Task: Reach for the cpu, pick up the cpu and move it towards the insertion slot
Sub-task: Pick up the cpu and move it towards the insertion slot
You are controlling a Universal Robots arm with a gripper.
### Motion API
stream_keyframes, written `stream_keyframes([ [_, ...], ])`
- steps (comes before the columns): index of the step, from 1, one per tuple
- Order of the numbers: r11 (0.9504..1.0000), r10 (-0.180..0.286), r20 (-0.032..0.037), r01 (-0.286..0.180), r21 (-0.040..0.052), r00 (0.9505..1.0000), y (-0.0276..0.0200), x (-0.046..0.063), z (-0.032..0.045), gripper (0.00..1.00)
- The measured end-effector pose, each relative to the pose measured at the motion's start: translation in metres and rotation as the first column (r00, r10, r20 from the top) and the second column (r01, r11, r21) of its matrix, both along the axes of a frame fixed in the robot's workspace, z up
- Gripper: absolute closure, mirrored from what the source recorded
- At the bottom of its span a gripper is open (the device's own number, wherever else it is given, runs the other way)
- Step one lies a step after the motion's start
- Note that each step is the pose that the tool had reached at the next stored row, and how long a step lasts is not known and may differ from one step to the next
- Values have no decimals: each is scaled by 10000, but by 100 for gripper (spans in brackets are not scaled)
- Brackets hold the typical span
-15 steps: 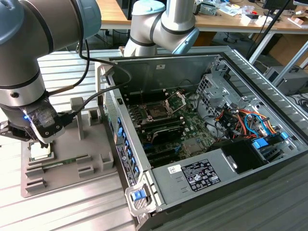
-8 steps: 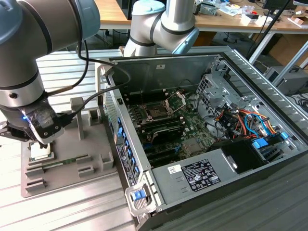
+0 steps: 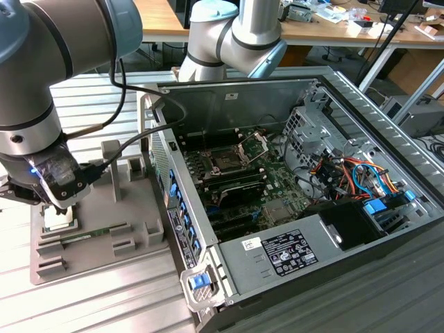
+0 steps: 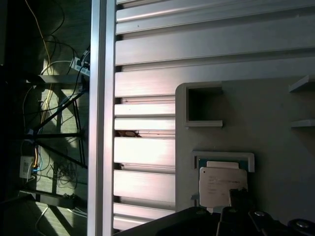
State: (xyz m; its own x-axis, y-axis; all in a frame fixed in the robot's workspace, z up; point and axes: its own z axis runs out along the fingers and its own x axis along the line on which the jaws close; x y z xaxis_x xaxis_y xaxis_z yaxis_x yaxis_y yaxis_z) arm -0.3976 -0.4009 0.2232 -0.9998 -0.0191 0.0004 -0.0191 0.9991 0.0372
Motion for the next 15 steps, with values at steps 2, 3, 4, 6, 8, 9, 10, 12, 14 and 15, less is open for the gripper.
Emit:
stream_keyframes([
  [2, 10000, 0, -2, 0, -1, 10000, 0, -2, -3, 89],
  [3, 10000, 0, -2, 0, -2, 10000, 0, -3, -5, 89],
  [4, 10000, 0, -1, 0, -1, 10000, 0, -2, -10, 89],
  [6, 10000, 0, -1, 0, 0, 10000, 0, -2, -13, 89],
  [8, 10000, 0, -1, 0, -1, 10000, 0, -2, -18, 89],
  [9, 10000, 0, -1, 0, -1, 10000, 0, -2, -19, 89],
  [10, 10000, 0, -1, 0, -1, 10000, 0, -2, -21, 89],
  [12, 10000, 0, -1, 0, 0, 10000, 0, -2, -28, 89],
  [14, 10000, 0, -1, 0, -1, 10000, 0, -2, -31, 89],
  [15, 10000, 0, -1, 0, 0, 10000, 0, -2, -33, 89],
])
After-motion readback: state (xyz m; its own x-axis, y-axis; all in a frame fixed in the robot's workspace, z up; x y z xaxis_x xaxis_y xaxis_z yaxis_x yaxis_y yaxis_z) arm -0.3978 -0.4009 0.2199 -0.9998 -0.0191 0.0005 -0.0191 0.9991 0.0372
